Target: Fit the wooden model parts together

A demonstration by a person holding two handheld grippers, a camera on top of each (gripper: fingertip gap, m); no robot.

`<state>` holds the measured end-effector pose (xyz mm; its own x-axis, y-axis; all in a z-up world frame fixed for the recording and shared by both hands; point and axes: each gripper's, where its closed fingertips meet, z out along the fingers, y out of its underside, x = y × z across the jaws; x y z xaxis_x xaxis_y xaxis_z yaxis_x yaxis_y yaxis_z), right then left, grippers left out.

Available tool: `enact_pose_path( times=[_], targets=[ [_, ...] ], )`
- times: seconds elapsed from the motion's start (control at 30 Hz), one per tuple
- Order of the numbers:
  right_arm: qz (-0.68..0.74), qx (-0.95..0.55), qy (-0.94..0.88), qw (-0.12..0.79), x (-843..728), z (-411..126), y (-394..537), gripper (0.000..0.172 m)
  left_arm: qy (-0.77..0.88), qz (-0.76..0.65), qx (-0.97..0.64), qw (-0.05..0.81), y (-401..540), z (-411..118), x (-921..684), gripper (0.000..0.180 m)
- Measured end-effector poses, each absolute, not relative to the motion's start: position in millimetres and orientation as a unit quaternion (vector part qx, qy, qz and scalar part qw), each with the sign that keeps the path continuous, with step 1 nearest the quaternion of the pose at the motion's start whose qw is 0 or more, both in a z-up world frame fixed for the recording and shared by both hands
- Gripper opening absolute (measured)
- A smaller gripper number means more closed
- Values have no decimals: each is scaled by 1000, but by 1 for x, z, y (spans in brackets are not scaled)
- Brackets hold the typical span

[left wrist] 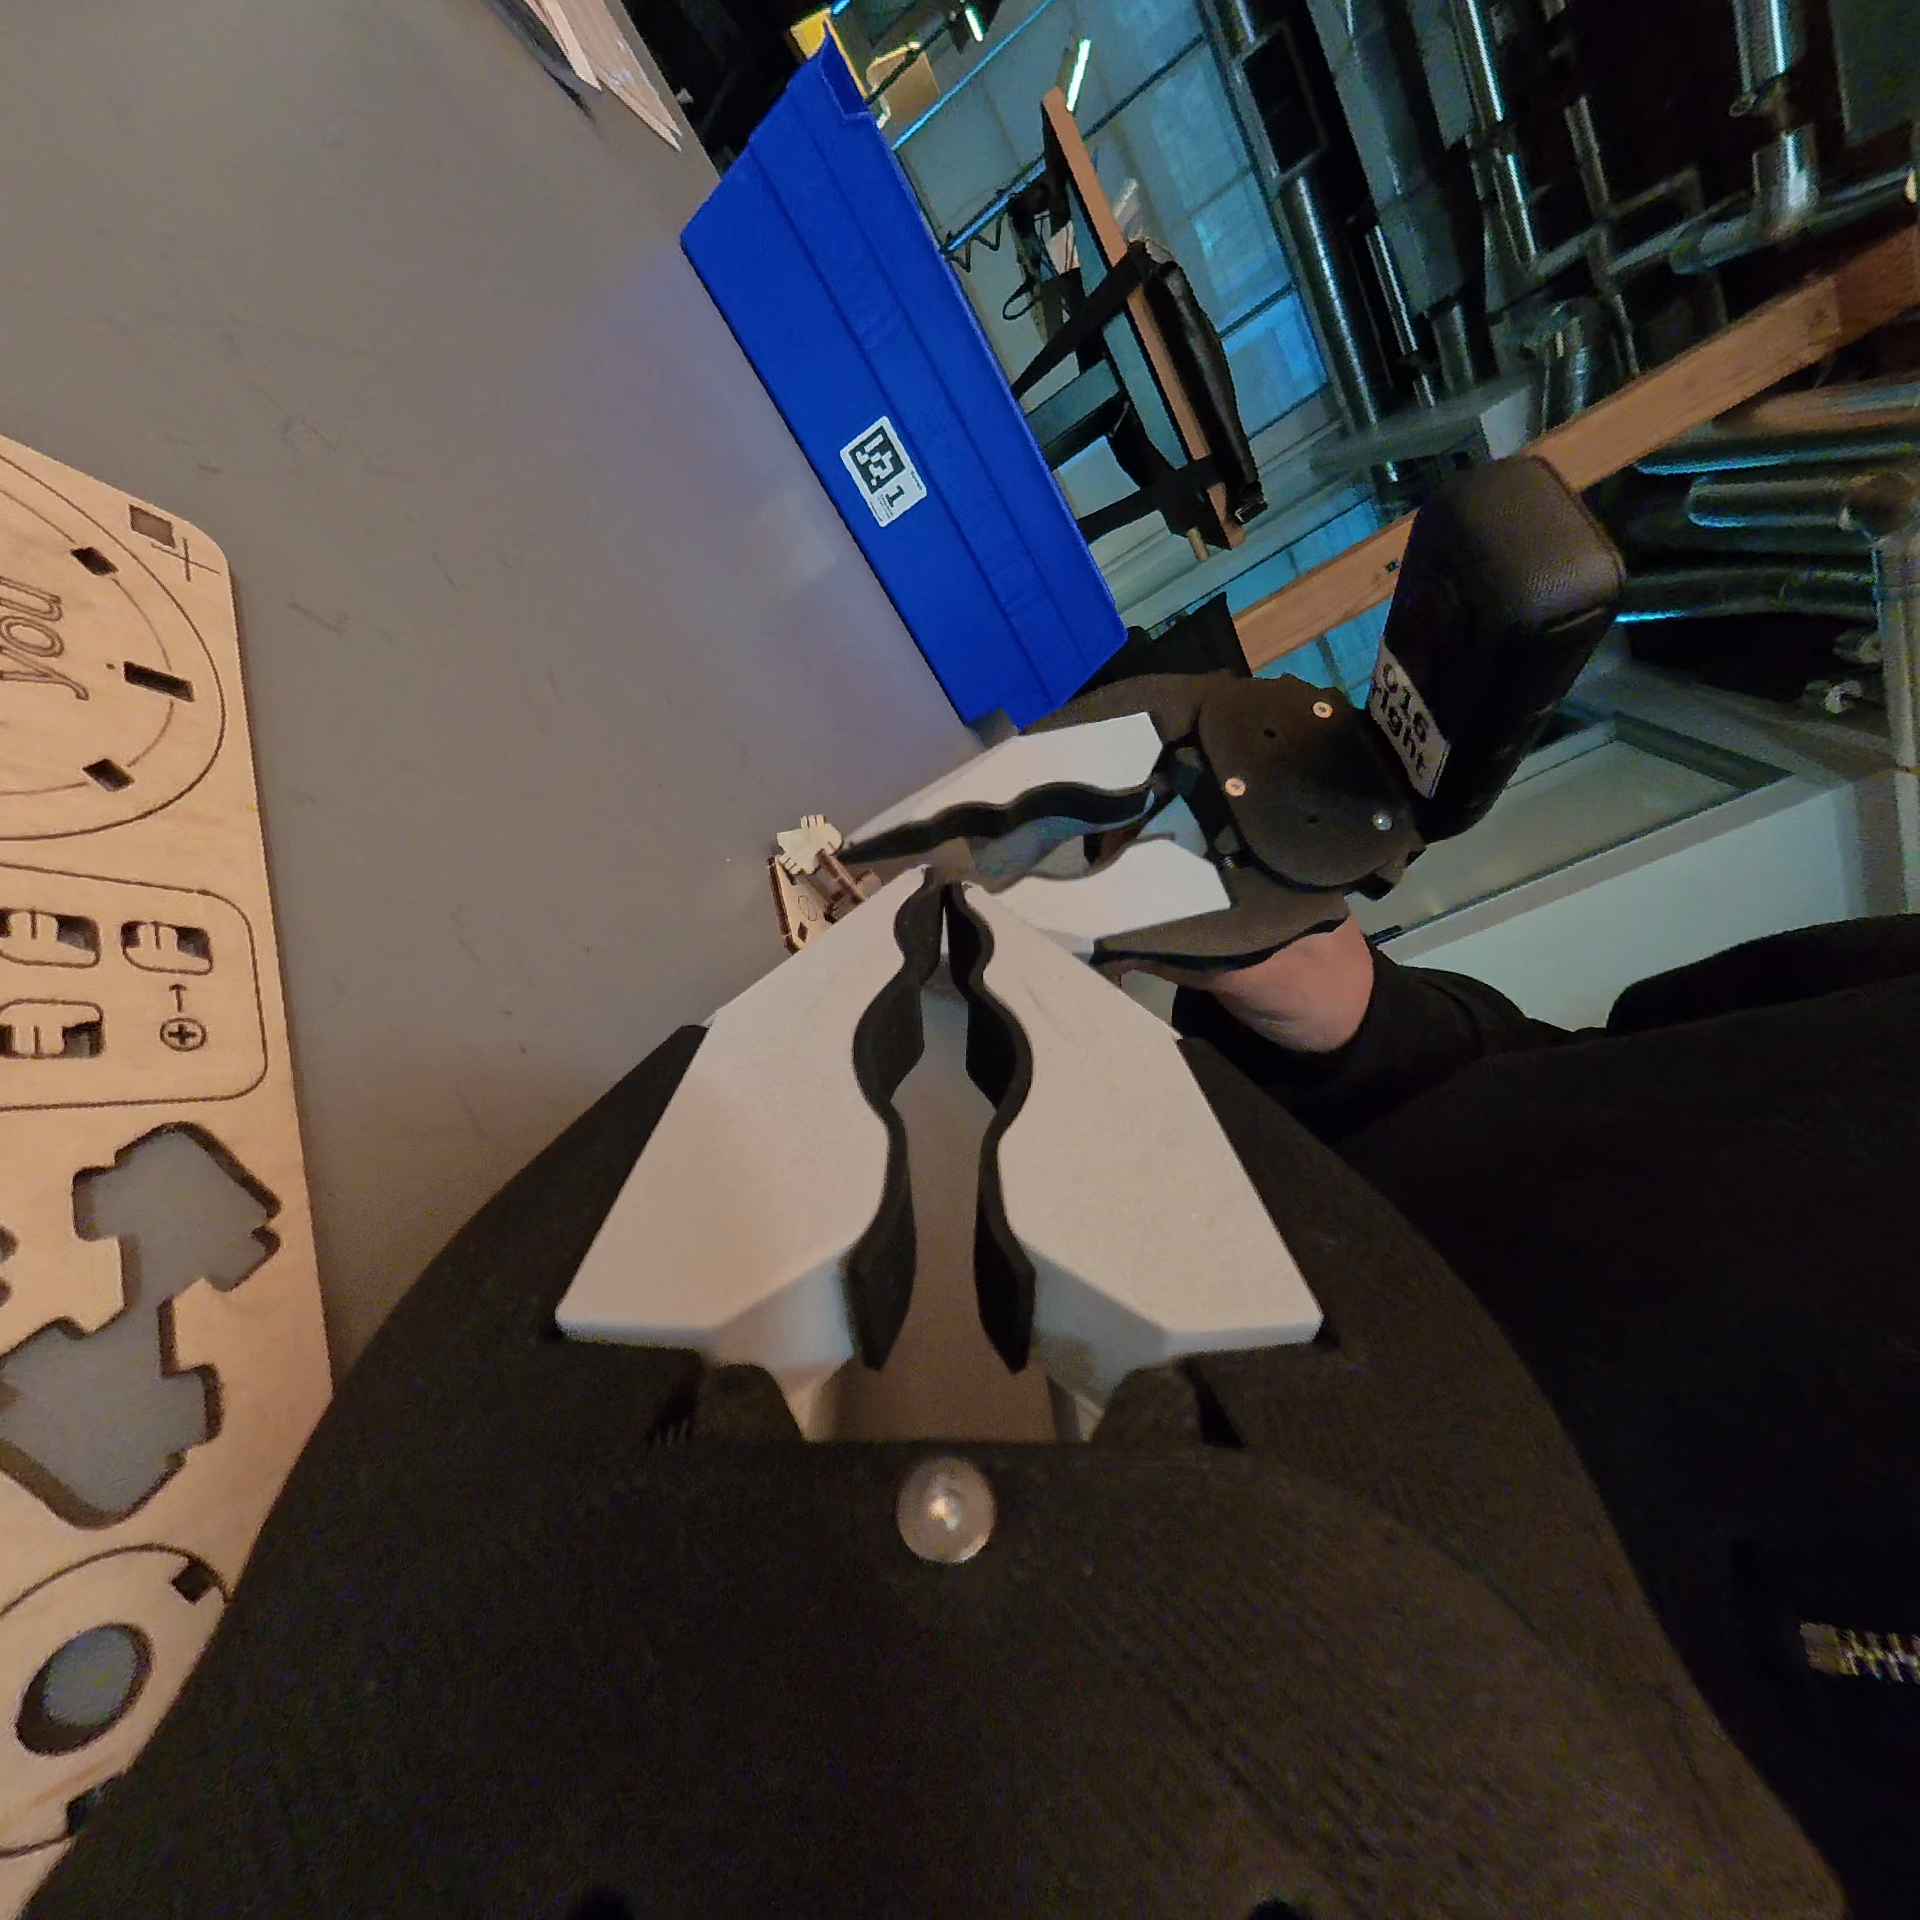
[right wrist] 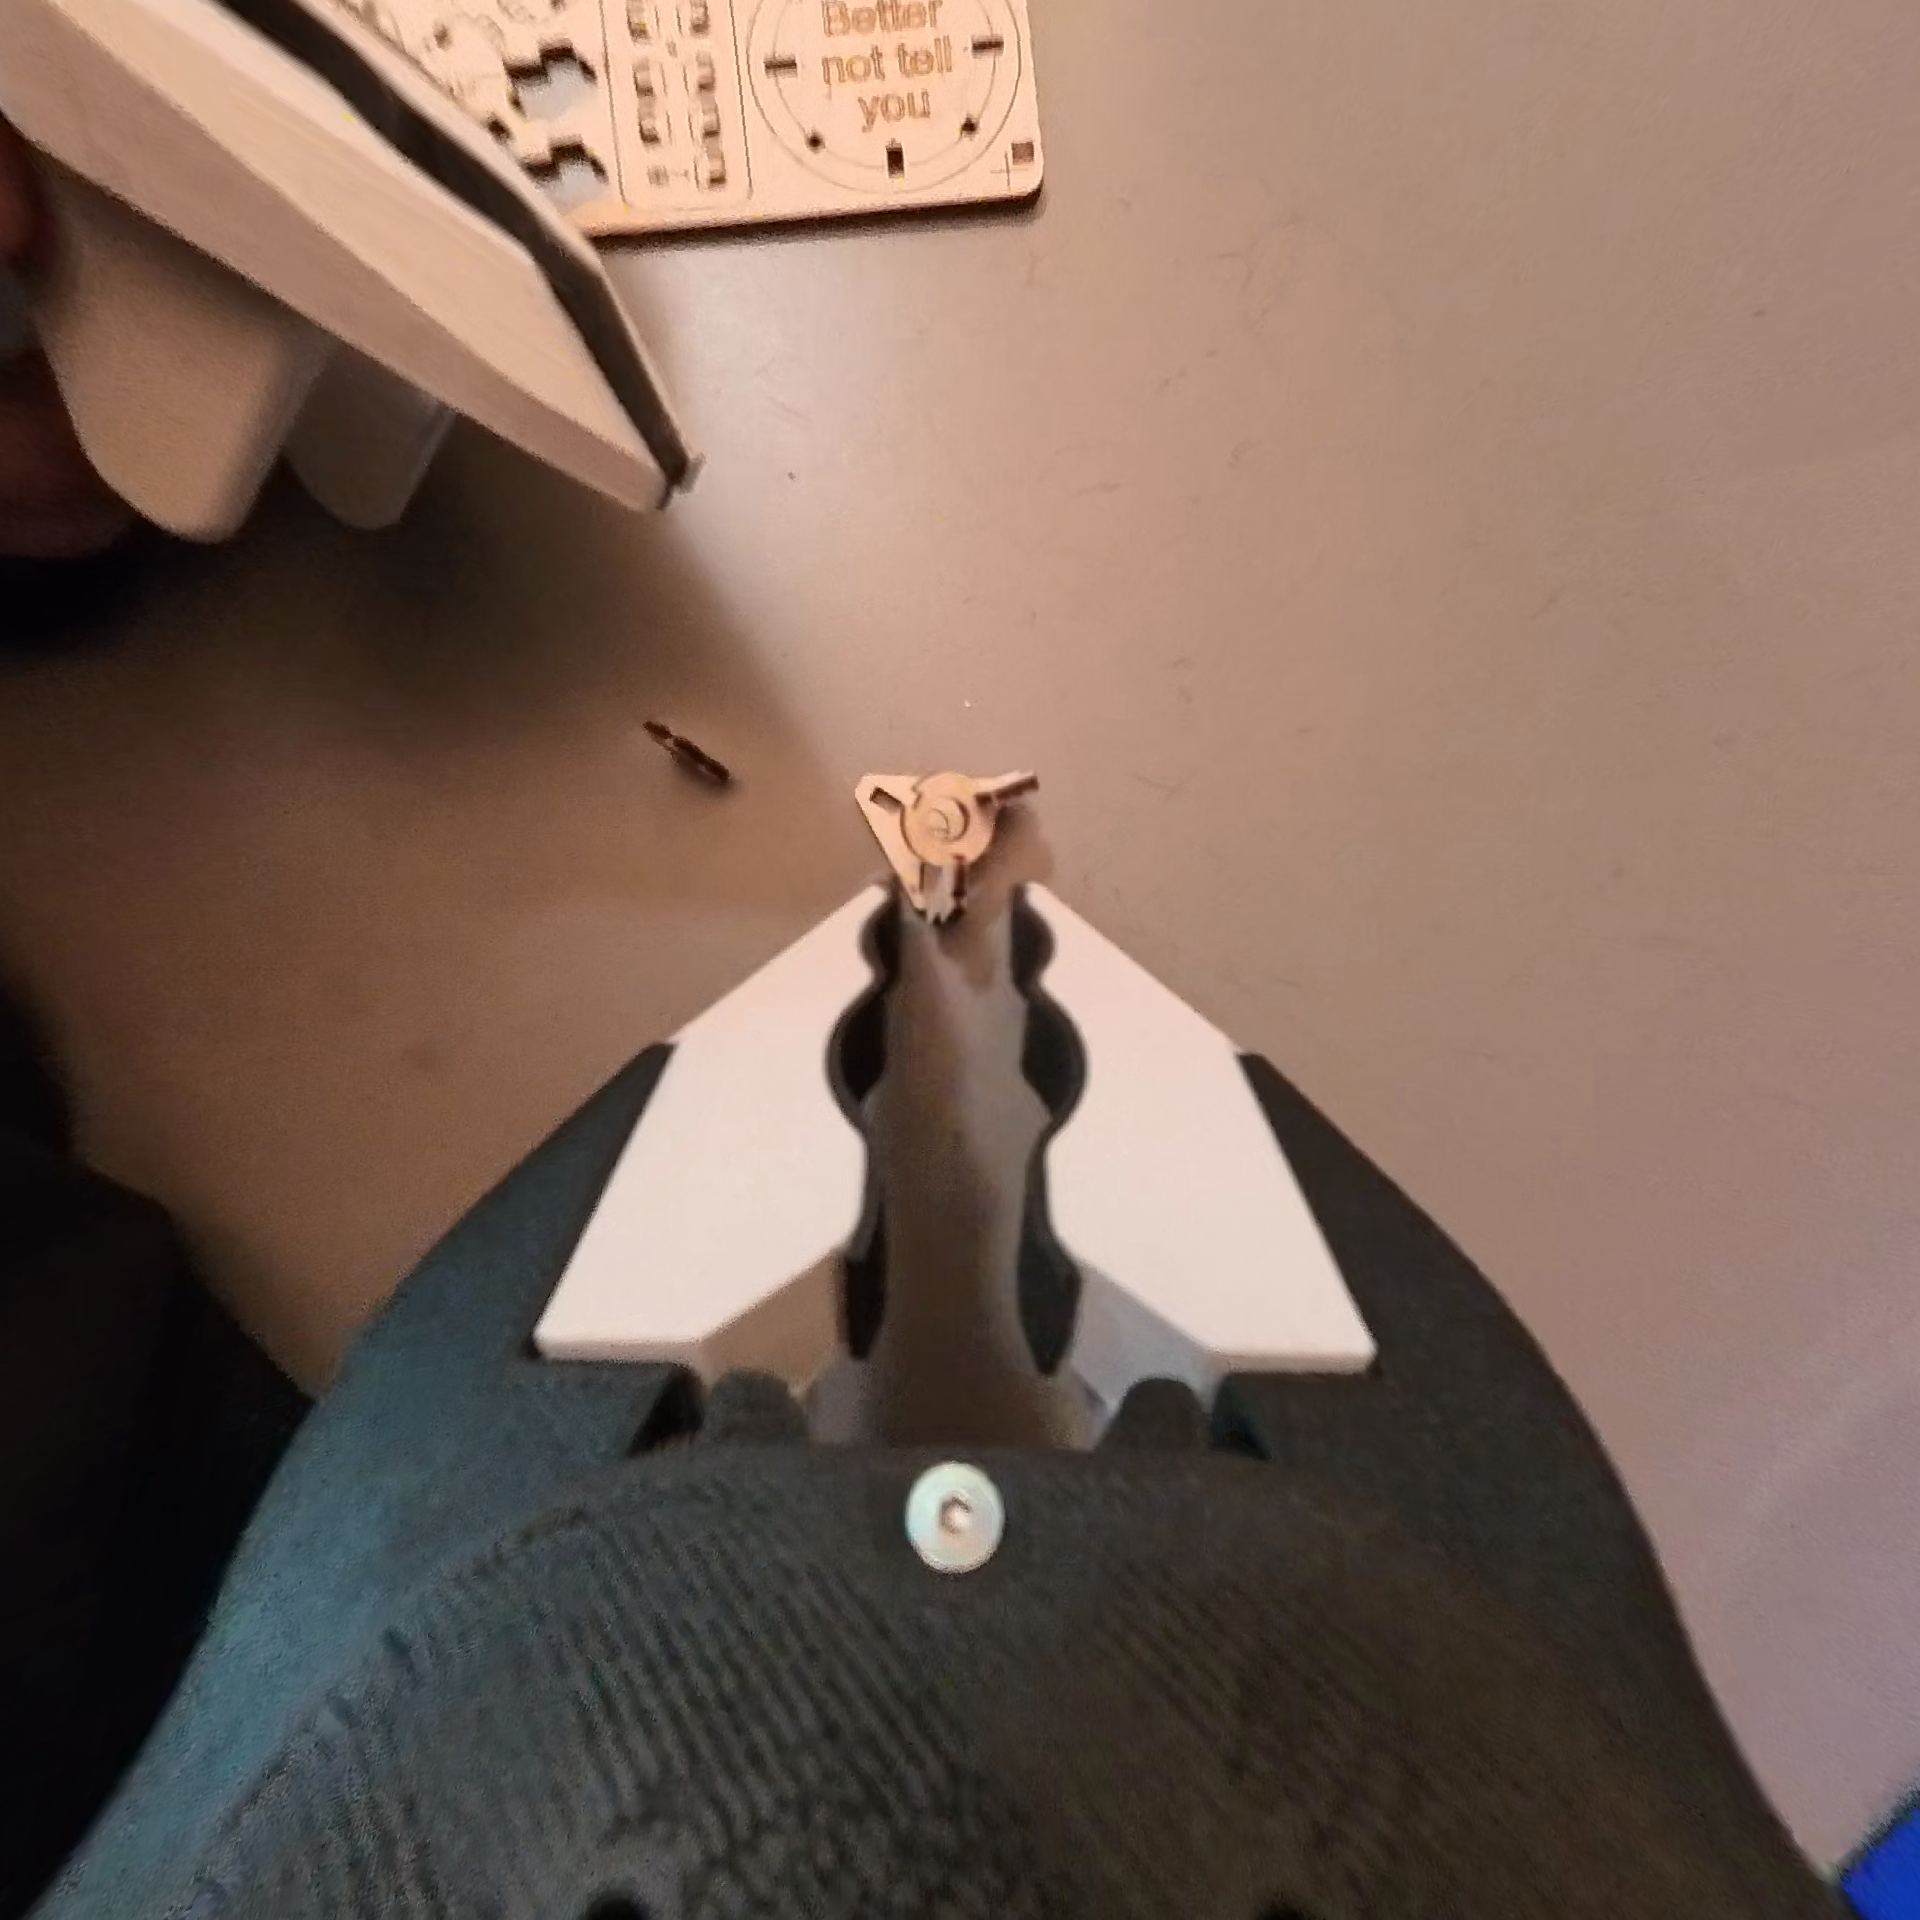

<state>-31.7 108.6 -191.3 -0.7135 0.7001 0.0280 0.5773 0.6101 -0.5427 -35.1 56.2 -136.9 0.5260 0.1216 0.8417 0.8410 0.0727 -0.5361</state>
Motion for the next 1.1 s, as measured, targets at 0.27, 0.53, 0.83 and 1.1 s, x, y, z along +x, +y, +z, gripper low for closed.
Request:
enact_pose_path(
  times=[0.27, 0.53, 0.83, 1.1],
  targets=[
    [336, -383, -856, 82, -43, -165, 101, 29, -391, -292, -615, 619, 56, -137, -35, 0],
    [387, -421, -818, -55, -49, -162, 87, 22, -389, -296, -611, 623, 55, -135, -35, 0],
    [306, -352, -884, -23, -47, -182, 87, 26, -390, -301, -606, 624, 55, -134, -36, 0],
    [292, -321, -901, -7, -45, -186, 89, 15, -391, -304, -604, 625, 54, -134, -36, 0]
  ],
)
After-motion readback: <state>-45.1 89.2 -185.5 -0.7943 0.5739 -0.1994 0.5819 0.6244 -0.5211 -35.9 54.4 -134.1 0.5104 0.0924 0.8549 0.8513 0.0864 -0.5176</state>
